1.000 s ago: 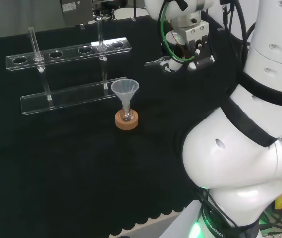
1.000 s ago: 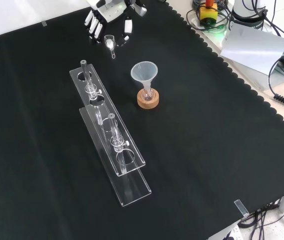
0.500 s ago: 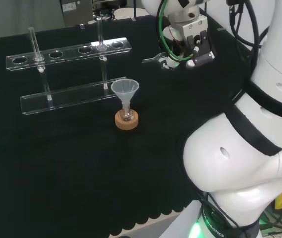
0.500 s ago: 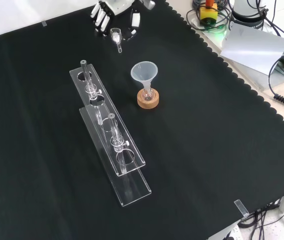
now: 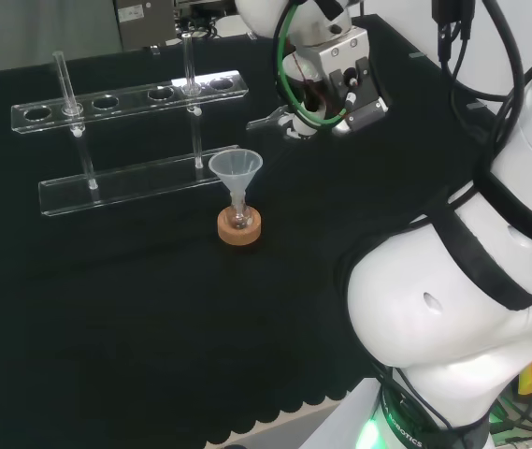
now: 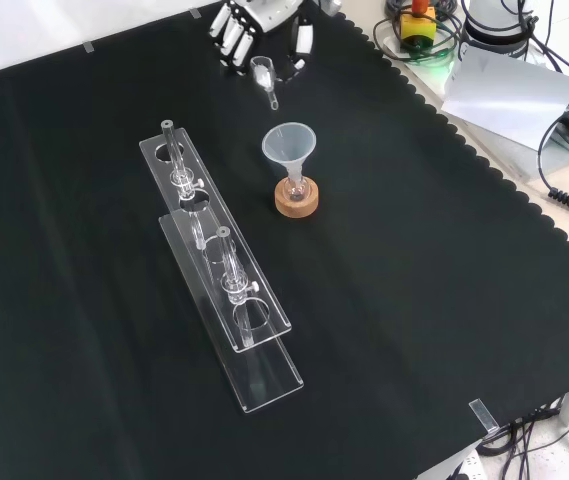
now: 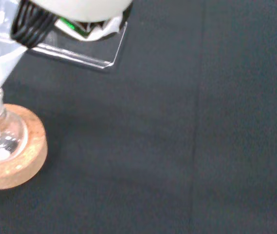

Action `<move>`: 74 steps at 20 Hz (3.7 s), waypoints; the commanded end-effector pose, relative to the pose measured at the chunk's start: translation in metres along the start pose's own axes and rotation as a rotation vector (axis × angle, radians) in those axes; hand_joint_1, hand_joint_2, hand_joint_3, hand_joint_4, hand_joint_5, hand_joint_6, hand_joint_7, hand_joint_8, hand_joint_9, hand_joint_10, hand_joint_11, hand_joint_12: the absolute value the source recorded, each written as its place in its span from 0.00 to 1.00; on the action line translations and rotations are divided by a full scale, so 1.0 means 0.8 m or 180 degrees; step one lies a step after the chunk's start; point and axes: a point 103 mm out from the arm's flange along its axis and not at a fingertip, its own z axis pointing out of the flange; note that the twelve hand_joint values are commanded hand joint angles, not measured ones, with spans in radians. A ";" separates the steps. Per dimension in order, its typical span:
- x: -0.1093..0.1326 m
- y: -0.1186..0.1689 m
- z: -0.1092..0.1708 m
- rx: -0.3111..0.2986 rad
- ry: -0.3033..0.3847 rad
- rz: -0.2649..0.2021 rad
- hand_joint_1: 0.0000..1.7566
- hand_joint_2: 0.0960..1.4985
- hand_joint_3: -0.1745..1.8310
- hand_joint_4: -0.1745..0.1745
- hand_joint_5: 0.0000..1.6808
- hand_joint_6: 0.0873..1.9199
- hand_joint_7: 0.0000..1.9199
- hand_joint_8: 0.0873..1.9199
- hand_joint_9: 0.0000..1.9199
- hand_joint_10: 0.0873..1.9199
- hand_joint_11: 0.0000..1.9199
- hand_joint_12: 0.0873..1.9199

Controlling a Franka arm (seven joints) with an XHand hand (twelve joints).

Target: Pour all the NaCl from the weighing funnel into the round-bottom flask.

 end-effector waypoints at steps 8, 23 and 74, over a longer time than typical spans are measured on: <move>0.011 -0.009 -0.006 0.0138 -0.0122 -0.0036 0.63 0.40 0.50 0.62 0.65 0.53 0.29 0.32 0.45 0.22 0.29 0.64; 0.018 0.008 -0.006 0.0306 -0.0568 -0.0185 0.63 0.40 0.50 0.64 0.65 0.53 0.29 0.32 0.45 0.22 0.29 0.64; 0.043 0.033 -0.033 0.0780 -0.1549 -0.0245 0.63 0.40 0.51 0.80 0.65 0.53 0.26 0.31 0.43 0.22 0.27 0.64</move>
